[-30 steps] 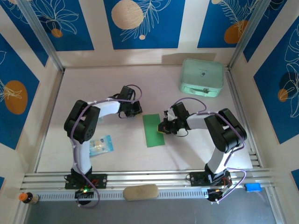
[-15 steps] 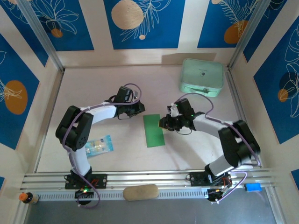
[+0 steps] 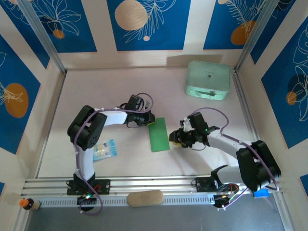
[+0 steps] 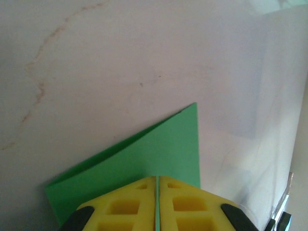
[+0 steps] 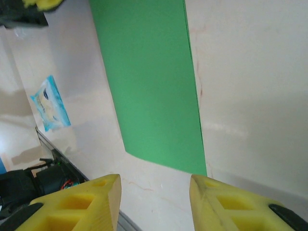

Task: Fold a paper plane with a square sheet of paper (pick it up from the middle)
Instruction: First fold the square sheet of paper in half at the center of the table, then fold the triangle a second time at the center of the table.

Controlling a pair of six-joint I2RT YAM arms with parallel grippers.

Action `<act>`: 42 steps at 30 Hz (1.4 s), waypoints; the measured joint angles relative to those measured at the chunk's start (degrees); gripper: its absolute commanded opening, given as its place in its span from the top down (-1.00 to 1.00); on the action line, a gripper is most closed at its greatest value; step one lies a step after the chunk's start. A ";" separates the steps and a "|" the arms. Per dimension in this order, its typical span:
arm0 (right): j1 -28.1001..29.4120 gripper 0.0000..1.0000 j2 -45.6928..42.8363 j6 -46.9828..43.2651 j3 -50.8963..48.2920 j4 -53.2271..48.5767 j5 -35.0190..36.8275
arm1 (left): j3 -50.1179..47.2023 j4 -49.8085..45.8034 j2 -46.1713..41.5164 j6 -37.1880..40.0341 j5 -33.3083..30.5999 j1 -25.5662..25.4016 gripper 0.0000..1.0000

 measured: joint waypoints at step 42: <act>0.20 0.19 16.04 6.93 2.84 13.73 -7.41 | -3.63 6.75 0.42 -1.75 1.62 0.85 0.83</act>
